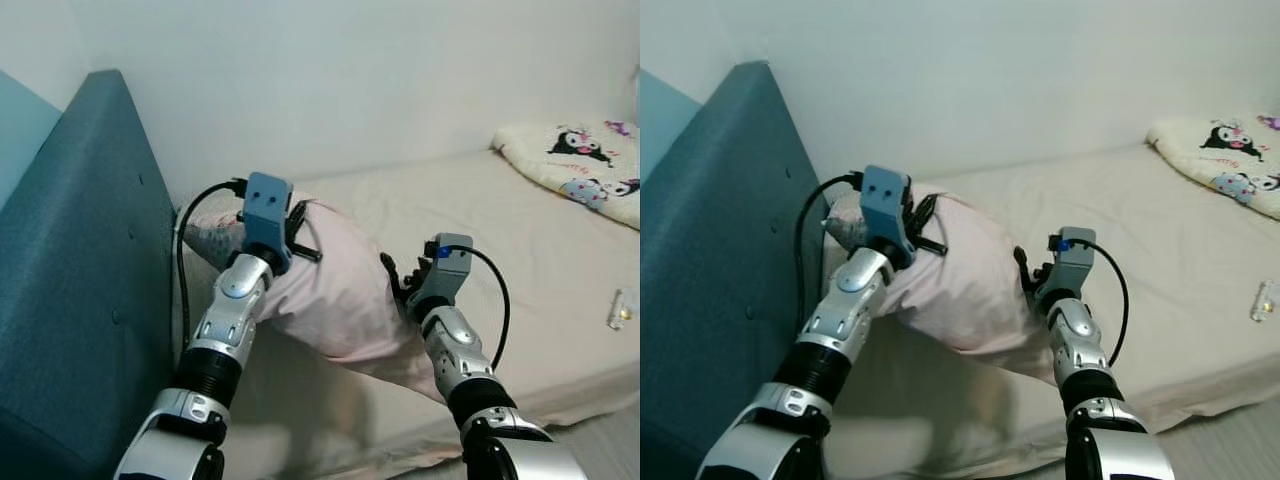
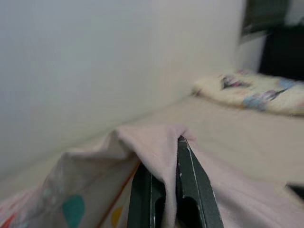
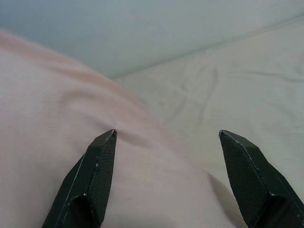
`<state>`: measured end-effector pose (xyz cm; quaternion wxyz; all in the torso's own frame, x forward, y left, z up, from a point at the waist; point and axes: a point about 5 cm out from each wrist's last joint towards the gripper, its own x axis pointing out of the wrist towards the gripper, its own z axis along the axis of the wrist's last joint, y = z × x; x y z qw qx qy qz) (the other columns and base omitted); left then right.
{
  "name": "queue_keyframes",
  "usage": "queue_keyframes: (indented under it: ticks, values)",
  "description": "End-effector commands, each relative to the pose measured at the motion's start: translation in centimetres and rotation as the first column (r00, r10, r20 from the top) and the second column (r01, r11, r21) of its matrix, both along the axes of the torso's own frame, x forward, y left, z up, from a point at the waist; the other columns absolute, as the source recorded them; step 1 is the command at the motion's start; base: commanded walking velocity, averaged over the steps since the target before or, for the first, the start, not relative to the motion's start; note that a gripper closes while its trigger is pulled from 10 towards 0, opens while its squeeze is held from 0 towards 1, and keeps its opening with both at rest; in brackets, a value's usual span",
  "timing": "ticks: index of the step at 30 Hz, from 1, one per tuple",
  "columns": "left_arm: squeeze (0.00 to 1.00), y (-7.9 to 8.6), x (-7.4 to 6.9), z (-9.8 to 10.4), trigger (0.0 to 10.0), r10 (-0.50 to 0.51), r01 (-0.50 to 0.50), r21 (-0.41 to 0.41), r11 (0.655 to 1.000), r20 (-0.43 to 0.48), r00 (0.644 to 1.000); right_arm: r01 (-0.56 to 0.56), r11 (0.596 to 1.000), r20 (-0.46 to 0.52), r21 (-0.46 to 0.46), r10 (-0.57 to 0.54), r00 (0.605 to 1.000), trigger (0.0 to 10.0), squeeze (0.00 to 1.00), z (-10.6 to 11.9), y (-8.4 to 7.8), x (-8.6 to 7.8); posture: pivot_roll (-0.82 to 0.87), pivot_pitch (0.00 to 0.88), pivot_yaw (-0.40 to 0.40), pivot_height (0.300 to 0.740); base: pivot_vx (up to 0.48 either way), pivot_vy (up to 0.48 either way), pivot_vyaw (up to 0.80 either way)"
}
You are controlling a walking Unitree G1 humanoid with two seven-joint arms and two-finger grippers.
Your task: Clean up the room
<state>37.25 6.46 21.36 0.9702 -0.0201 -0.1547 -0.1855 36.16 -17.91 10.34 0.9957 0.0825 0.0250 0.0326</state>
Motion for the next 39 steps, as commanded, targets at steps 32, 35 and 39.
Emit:
queue_keyframes:
  ticks: [32, 35, 39]
  values:
    - [0.00, 16.7, -5.6, -17.8, 10.0, 0.701, -0.297, 0.897, 0.327, -0.020, 0.713, -0.005, 0.998, -0.010, 0.057, 0.006, 1.000, 10.0, 0.00, -2.3, -0.1, -2.8, -0.28, 0.081, 0.059, 0.740, 0.000, 0.000, 0.00]
    - [0.00, 18.8, -7.1, -18.8, 10.0, 0.753, -0.280, 0.911, 0.302, -0.048, 0.657, -0.005, 0.998, -0.014, 0.062, 0.005, 1.000, 10.0, 0.00, -2.2, -0.1, -2.6, -0.26, 0.083, 0.064, 0.740, 0.000, 0.000, 0.00]
    - [0.00, 20.1, -9.4, -20.7, 10.0, 0.800, -0.239, 0.922, 0.306, -0.113, 0.589, -0.014, 0.998, -0.010, 0.069, 0.015, 1.000, 10.0, 0.00, -1.9, 0.4, -2.4, -0.25, 0.080, 0.066, 0.740, 0.000, 0.000, 0.00]
